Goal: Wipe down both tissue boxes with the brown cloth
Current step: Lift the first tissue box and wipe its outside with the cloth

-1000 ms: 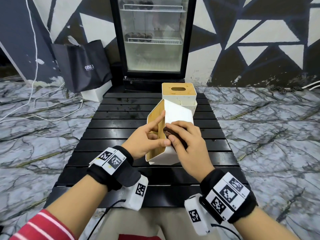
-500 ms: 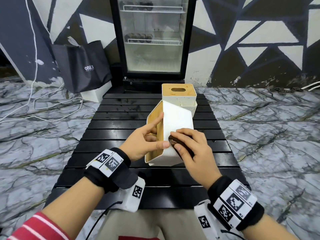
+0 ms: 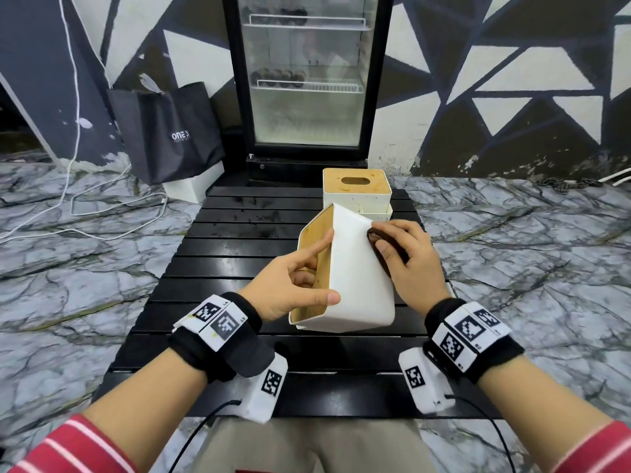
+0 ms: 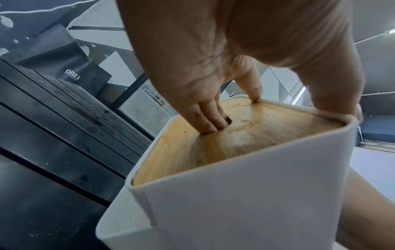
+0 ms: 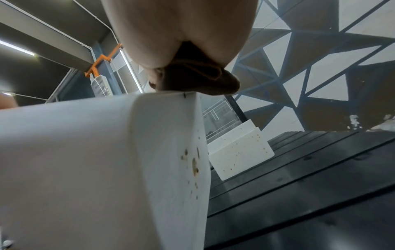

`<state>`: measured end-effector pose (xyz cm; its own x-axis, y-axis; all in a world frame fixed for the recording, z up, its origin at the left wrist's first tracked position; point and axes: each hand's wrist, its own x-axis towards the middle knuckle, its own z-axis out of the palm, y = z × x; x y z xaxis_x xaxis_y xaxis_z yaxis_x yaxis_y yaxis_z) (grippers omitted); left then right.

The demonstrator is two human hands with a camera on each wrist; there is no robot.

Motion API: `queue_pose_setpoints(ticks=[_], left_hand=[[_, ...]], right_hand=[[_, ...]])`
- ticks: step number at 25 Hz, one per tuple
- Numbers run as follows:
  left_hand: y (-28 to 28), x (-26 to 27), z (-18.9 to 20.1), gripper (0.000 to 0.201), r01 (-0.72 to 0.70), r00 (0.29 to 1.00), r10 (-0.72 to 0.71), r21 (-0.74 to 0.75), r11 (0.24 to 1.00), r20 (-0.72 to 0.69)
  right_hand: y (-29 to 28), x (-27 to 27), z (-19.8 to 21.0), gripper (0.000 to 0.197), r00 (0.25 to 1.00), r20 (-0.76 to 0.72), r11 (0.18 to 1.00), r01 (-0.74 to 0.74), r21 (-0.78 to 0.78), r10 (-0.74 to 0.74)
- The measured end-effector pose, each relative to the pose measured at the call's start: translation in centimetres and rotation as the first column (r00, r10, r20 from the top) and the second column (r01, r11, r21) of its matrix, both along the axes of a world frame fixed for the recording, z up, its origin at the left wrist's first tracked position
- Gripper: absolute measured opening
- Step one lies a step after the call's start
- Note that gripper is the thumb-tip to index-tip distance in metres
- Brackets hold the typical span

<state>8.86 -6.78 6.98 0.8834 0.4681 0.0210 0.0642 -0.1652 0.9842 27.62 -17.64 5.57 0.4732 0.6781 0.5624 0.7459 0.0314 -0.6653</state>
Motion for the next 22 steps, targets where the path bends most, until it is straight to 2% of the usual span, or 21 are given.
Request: queue_pose_setpoints(ticks=[4,8,13,19,22], left_hand=[[0.2,0.1,0.2,0.079,0.013,1.000,-0.013,-0.004,1.000,-0.011],[0.2,0.4,0.3,0.080,0.026,1.000,-0.026,0.006,1.000,-0.015],[0.0,0.3,0.1,0.079,0.040,0.999,-0.040,0.000,0.999,0.004],[0.3,1.2,0.0,0.082,0.054,0.998,-0.053,0.043,0.998,-0.025],[0.5,1.0,-0.3,0.079,0.015,1.000,-0.015,0.020,1.000,0.022]], right_hand=[[1.9,0.8,1.7,0.026,1.000,-0.015,0.998,-0.006,-0.060,0.005],[3.1,0.0,3.3,0.029,0.995,0.000,0.993,-0.099,-0.068,0.099],[1.7,-1.3,2.4,0.036,0.979,0.114,0.985,-0.162,-0.058,0.168],[1.4,-0.9,2.6,0.038,0.994,0.029,0.992,-0.106,-0.062,0.108],[0.2,-3.0,1.1,0.035,0.987,0.078,0.989,-0.141,-0.035,0.144]])
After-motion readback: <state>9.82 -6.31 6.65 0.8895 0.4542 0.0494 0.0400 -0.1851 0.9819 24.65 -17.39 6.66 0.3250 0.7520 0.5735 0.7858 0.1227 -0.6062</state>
